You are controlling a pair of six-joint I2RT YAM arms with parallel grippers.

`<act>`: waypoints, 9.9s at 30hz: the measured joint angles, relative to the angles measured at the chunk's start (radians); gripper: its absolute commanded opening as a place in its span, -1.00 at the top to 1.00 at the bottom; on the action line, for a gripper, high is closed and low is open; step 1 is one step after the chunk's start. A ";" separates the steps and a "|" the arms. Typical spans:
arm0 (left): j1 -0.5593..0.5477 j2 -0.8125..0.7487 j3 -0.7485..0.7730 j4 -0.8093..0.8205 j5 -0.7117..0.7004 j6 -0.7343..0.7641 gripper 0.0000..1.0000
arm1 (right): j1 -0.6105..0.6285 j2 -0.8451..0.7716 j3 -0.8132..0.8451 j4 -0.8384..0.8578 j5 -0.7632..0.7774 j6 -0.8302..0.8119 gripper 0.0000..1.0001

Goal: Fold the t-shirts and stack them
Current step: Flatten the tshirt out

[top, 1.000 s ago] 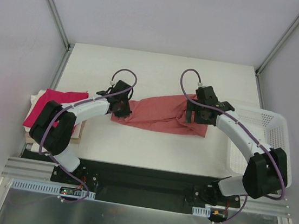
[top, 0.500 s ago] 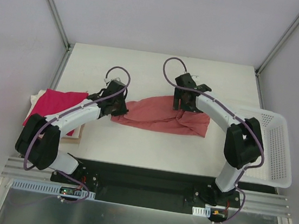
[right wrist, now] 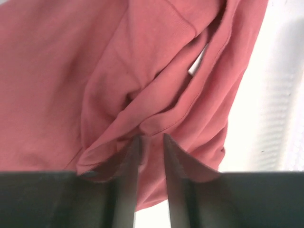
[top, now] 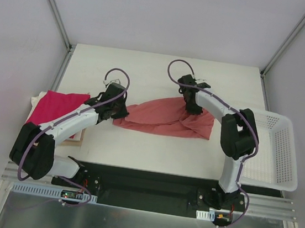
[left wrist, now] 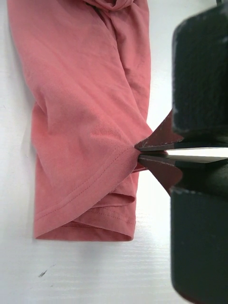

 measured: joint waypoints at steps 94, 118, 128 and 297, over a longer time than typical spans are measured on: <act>-0.198 -0.407 -0.200 -0.165 -0.054 -0.025 -0.99 | -0.090 -0.827 -0.501 0.183 -0.256 -0.271 -0.93; -0.289 -0.091 -0.285 -0.102 -0.039 -0.158 1.00 | 0.493 -0.663 -0.726 0.260 -0.416 -0.007 -0.96; -0.233 -0.190 -0.168 -0.119 -0.122 -0.092 1.00 | 0.572 -0.483 -0.711 0.328 -0.433 0.072 -0.39; 0.342 0.748 0.816 -0.055 0.044 0.244 1.00 | -0.277 0.032 0.345 0.292 -0.194 -0.556 0.99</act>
